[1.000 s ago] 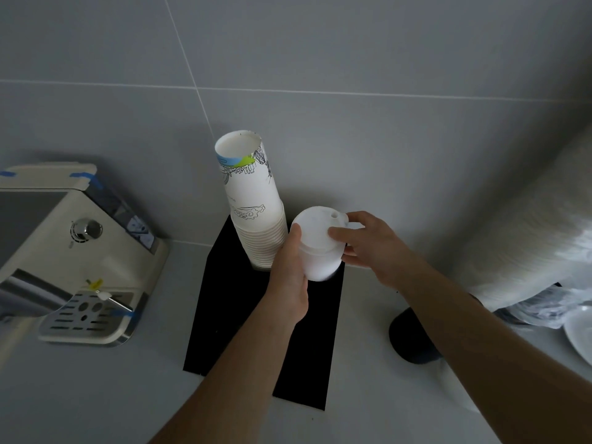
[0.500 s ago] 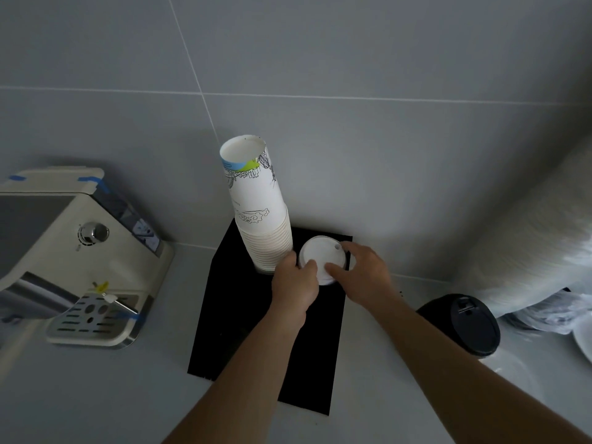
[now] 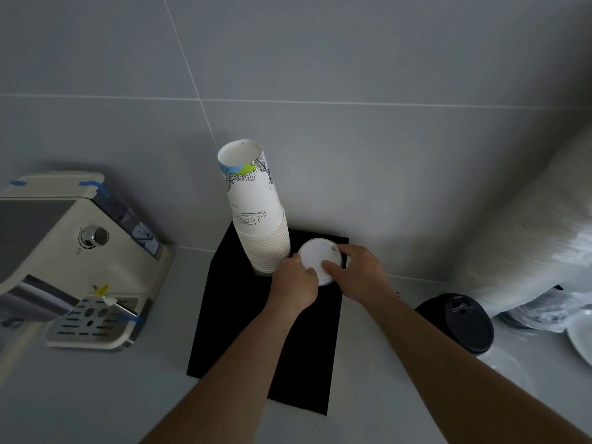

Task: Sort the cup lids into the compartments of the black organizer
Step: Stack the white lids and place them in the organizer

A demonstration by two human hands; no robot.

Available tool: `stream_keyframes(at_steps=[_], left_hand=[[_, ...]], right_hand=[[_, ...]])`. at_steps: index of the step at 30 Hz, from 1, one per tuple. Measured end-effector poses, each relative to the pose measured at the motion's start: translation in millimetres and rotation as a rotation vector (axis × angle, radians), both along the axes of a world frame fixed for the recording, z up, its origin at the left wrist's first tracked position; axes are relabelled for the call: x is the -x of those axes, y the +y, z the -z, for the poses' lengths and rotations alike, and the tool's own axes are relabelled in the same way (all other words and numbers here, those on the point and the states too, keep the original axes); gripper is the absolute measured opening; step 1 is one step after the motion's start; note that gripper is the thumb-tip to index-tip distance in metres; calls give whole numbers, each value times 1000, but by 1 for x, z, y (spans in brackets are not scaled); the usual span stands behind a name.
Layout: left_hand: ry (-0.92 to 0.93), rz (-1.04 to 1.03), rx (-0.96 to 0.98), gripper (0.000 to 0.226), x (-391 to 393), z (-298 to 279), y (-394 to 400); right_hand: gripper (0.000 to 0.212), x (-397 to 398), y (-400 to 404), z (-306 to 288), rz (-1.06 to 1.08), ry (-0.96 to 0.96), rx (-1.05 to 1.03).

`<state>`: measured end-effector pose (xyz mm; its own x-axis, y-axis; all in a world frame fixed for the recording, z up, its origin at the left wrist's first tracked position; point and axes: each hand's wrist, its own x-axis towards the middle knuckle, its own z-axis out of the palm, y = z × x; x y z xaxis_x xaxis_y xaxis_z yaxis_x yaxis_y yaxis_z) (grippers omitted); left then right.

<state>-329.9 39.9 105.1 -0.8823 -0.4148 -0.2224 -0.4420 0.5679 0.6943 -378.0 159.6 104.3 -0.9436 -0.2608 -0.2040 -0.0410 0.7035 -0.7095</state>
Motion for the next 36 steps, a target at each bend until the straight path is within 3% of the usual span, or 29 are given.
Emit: stream_keyframes(at_steps=[6,10,11,13,15,18,19,25,36], left_hand=[[-19,-21,-113,37,-8,-11,1],[25,-33,-215,30,-20,-16,0],[42,-23,-236,29,-25,-19,0],[56,-29,-287,35,-34,-23,-3],[62,-81,-399,44,-48,-27,-5],[91,-110,-596,11,-71,-33,-6],[93,-119,-645,7,-79,-35,-5],[71,-190,-886,20,-134,-35,-3],[71,-183,-1000,24,-194,-20,24]], right_hand=[[46,-2,4,-18,-49,-91,-22],[59,-9,8,-23,-11,-131,26],[54,-13,11,-27,6,-125,54],[16,-19,14,-29,78,-115,144],[29,-28,20,-33,135,-125,244],[19,-47,29,-43,171,-193,409],[25,-54,33,-46,194,-203,452],[7,-88,58,-41,248,-287,627],[21,-154,117,-24,354,-444,905]])
